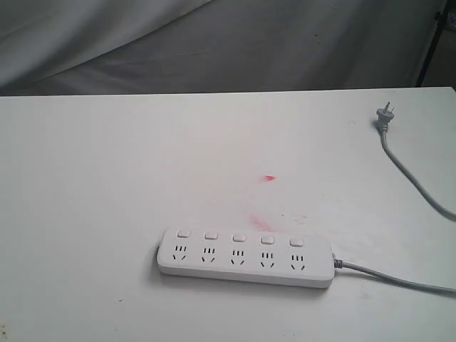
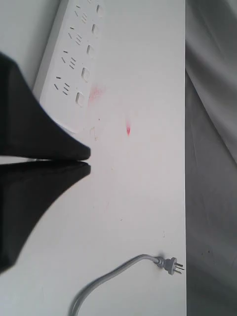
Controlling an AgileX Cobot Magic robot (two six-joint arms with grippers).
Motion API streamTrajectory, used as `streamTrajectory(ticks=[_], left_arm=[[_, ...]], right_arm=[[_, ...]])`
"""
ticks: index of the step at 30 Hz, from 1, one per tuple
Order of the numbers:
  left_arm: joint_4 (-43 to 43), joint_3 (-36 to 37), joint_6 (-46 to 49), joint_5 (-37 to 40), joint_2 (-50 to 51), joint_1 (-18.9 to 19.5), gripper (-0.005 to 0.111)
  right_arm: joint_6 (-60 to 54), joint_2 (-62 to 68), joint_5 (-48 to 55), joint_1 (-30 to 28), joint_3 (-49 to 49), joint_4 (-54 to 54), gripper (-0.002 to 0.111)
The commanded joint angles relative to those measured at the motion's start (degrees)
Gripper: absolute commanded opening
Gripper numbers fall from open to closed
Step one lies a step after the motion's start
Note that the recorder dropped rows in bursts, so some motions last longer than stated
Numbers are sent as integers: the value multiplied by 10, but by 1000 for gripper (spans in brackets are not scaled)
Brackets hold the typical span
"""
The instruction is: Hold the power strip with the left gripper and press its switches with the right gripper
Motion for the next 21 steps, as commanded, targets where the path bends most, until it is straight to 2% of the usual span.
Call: streamTrajectory(ticks=[1,21], left_arm=[[2,3,0,2,-2,1,0],[8,3,0,2,-2,1,0]], right_arm=[[-1,-3,-3,3,2,0,0],[-1,-3,-3,3,2,0,0]])
